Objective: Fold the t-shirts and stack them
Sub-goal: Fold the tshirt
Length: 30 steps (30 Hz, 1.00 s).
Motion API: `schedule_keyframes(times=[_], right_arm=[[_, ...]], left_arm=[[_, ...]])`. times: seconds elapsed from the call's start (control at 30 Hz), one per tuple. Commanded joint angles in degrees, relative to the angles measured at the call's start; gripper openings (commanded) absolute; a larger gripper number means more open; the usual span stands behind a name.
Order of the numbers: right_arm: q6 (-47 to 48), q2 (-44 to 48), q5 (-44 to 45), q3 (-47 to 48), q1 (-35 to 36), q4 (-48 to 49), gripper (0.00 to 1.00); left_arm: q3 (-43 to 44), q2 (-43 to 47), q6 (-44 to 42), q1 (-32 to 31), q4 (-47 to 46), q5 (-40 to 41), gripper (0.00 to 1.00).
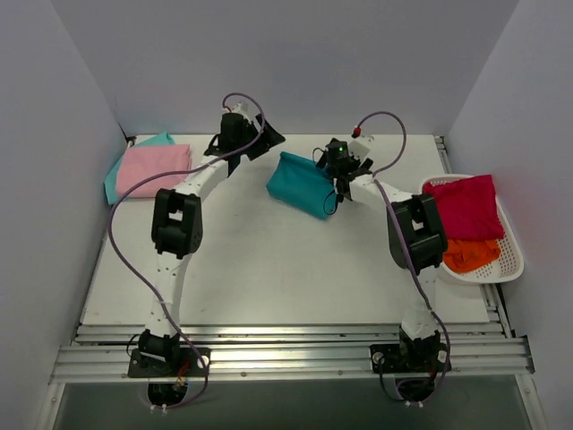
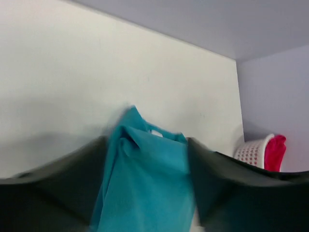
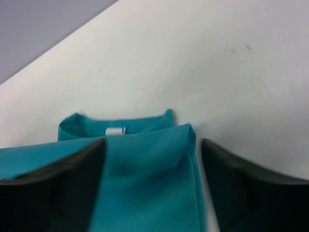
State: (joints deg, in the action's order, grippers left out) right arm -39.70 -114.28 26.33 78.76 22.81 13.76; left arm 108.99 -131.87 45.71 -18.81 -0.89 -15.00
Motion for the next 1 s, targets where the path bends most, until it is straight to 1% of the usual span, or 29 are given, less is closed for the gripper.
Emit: schedule_keyframes(times=[0.0, 0.07, 0.1, 0.13, 0.17, 0.2, 0.23, 0.27, 0.3, 0.33, 0.37, 0.43, 0.47, 0.5, 0.53, 0.57, 0.6, 0.63, 0.67, 0.7, 0.73, 0.77, 0.8, 0.83, 0.93, 0.97], right_arm=[[3.3, -10.2, -1.9, 16.6, -4.7, -5.6, 1.0], [3.7, -11.0, -1.1, 18.7, -5.1, -6.4, 1.0], [3.8, -9.8, -0.7, 18.7, -5.2, -5.9, 1.0], [3.8, -8.8, -0.1, 17.4, -5.1, -5.4, 1.0], [3.9, -8.0, 0.0, 16.5, -4.9, -4.3, 1.0], [4.0, -6.2, -0.1, 15.6, -4.8, -3.8, 1.0], [4.2, -5.2, 0.0, 14.9, -4.6, -3.7, 1.0], [4.3, -4.2, 0.5, 12.6, -4.1, -3.2, 1.0], [4.5, -1.9, 1.2, 11.0, -3.9, -2.8, 1.0], [4.5, -0.5, 1.3, 9.1, -3.7, -2.1, 1.0], [4.5, 0.6, 1.4, 5.5, -3.3, -0.8, 1.0], [3.9, 4.6, 1.4, 1.9, -2.9, 0.3, 1.0], [3.8, 5.6, 1.4, 0.3, -2.8, 0.9, 1.0], [3.3, 7.8, 1.4, -2.3, -2.6, 0.9, 1.0], [3.1, 9.1, 1.6, -3.5, -2.5, 0.9, 1.0], [3.0, 10.4, 1.8, -4.9, -2.3, 1.1, 1.0], [2.9, 13.0, 2.1, -7.8, -2.0, 1.4, 1.0], [2.5, 14.3, 2.3, -9.3, -1.9, 1.7, 1.0], [2.2, 15.7, 2.6, -10.9, -1.7, 2.1, 1.0], [1.9, 18.4, 2.5, -14.0, -1.5, 2.4, 1.0], [1.6, 19.8, 2.3, -15.5, -1.5, 2.8, 1.0], [1.0, 20.9, 2.1, -16.9, -1.4, 3.2, 1.0], [0.8, 23.4, 1.8, -18.4, -1.4, 3.4, 1.0], [0.6, 24.7, 1.8, -20.8, -1.3, 3.6, 1.0], [0.0, 29.4, 2.1, -25.0, -1.1, 3.9, 1.0], [0.0, 30.4, 2.3, -25.9, -1.1, 3.9, 1.0]], left_arm=[[35.1, -16.7, -1.9, 3.3, 15.7, -8.1, 0.94], [46.3, -22.6, -1.7, 4.0, 19.1, -10.6, 0.94], [49.8, -25.4, -1.9, 4.3, 20.6, -11.1, 0.94], [50.4, -25.4, -1.8, 5.3, 19.9, -11.8, 0.94], [47.7, -22.7, -1.3, 5.8, 18.3, -12.8, 0.94], [43.8, -20.5, -1.1, 6.3, 13.9, -12.9, 0.94], [34.5, -17.8, -1.1, 6.9, 11.6, -12.5, 0.94], [30.1, -12.9, -1.4, 7.9, 9.6, -10.9, 0.94], [26.4, -10.9, -1.9, 8.4, 8.3, -10.0, 0.94], [23.3, -9.1, -2.1, 8.8, 8.5, -9.2, 0.94], [18.1, -6.2, -1.9, 9.5, 9.1, -8.7, 0.94], [12.1, -3.2, -1.6, 9.7, 9.9, -7.9, 0.94], [3.0, 1.0, -1.3, 9.6, 9.0, -7.2, 0.94], [-3.0, 3.7, -0.5, 9.2, 4.1, -4.5, 0.94], [-9.4, 6.8, 2.6, 8.9, 0.7, -2.9, 0.94], [-15.8, 12.4, 4.5, 8.2, -3.5, -1.2, 0.94], [-27.1, 14.7, 6.0, 6.2, -9.4, 0.4, 0.94], [-31.9, 16.8, 9.3, 4.7, -11.7, 4.4, 0.94], [-36.1, 19.4, 10.8, 3.2, -14.5, 5.8, 0.94], [-41.5, 19.9, 12.2, 1.9, -18.8, 6.4, 0.94], [-43.6, 20.0, 16.0, -0.4, -20.8, 7.3, 0.94], [-45.3, 19.1, 17.8, -1.3, -23.6, 7.4, 0.94], [-46.4, 18.5, 19.2, -2.1, -28.3, 7.4, 0.94], [-47.3, 17.7, 21.8, -3.7, -29.7, 7.9, 0.94], [-47.6, 14.2, 26.8, -5.7, -35.2, 10.9, 0.94], [-47.7, 12.5, 27.9, -6.8, -36.5, 13.1, 0.94]])
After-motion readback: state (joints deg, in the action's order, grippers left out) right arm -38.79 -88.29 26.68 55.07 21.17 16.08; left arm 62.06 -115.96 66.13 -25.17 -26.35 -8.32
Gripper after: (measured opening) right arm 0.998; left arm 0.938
